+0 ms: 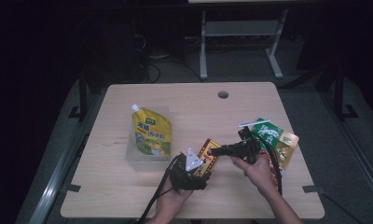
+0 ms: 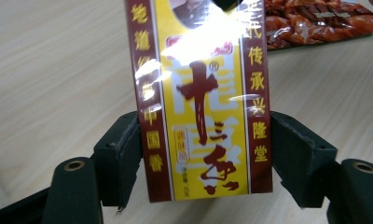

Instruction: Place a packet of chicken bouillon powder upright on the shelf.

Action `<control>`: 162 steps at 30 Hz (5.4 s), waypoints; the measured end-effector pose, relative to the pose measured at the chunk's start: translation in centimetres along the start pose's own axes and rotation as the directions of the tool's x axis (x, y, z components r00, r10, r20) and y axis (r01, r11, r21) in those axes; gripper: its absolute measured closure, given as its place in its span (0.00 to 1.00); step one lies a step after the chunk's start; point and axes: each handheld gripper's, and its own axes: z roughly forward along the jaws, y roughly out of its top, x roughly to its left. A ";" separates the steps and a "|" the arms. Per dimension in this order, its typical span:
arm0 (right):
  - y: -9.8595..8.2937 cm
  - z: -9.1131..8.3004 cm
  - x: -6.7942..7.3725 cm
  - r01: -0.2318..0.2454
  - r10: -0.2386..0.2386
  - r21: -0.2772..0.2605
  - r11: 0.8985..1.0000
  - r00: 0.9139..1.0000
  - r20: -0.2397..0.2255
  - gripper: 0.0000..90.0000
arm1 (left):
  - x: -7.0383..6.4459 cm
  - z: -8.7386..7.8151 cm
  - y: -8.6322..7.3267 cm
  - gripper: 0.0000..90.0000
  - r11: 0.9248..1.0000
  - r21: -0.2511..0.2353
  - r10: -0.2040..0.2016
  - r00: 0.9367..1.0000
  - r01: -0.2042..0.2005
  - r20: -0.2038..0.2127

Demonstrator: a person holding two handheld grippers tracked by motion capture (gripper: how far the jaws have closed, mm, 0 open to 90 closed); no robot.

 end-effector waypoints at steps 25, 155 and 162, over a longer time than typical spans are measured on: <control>-0.1 1.0 2.5 0.102 -0.100 -0.054 0.993 0.994 0.043 0.73 | 0.2 -0.8 -0.2 0.35 0.997 -0.073 -0.016 0.998 0.011 -0.065; 10.0 15.2 12.0 0.684 -0.665 0.226 0.693 0.728 -0.164 0.74 | -2.2 -2.7 -1.9 0.26 0.983 -0.138 0.158 0.944 -0.122 0.290; 9.3 16.0 11.7 0.675 -0.655 0.244 0.696 0.737 -0.169 0.72 | -2.2 -2.7 -2.0 0.25 0.984 -0.137 0.153 0.945 -0.118 0.289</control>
